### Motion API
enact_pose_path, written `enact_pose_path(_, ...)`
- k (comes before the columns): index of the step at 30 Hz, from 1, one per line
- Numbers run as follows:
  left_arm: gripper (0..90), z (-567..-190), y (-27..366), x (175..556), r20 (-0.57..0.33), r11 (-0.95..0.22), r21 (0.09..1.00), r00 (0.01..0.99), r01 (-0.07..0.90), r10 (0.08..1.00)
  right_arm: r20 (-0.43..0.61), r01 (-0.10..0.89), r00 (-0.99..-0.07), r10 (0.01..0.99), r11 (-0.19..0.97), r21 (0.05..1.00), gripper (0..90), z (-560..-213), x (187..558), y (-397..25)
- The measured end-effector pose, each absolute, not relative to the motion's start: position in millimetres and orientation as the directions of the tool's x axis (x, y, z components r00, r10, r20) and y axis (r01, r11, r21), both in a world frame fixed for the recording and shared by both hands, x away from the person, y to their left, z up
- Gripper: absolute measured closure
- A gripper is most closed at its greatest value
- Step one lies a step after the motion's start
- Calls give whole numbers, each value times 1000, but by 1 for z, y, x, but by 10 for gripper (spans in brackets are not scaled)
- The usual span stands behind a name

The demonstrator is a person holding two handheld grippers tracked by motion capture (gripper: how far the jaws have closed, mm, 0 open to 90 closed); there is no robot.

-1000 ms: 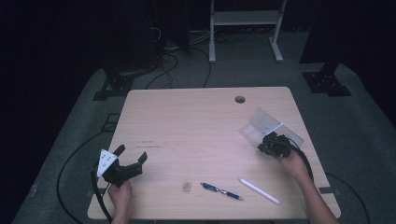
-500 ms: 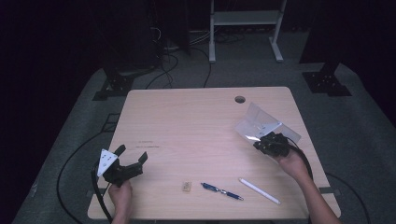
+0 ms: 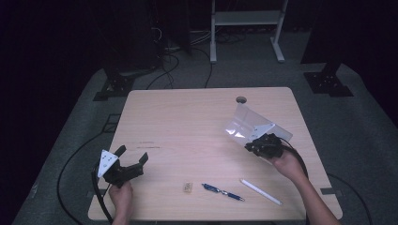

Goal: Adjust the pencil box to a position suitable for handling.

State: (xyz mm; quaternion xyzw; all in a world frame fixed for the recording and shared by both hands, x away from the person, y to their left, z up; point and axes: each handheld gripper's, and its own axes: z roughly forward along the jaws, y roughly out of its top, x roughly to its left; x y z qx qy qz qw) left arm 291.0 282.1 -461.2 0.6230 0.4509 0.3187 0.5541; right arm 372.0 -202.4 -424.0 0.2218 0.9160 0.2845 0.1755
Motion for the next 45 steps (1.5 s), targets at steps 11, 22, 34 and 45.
enact_pose_path(11, 11, -461, 282, 291, -105, 23, 977, 391, 210, 914, -186, 257, -880, 438, 767, 589, 861, -427, 371, -184)
enact_pose_path(22, 11, -461, 283, 291, -103, 23, 979, 391, 205, 915, -163, 230, -907, 389, 780, 583, 860, -432, 371, -169)
enact_pose_path(34, 11, -460, 284, 290, -106, 26, 979, 390, 204, 914, -137, 207, -932, 337, 801, 562, 860, -445, 375, -147)
enact_pose_path(45, 11, -461, 284, 291, -110, 30, 978, 391, 206, 914, -110, 185, -951, 290, 815, 549, 860, -460, 377, -122)
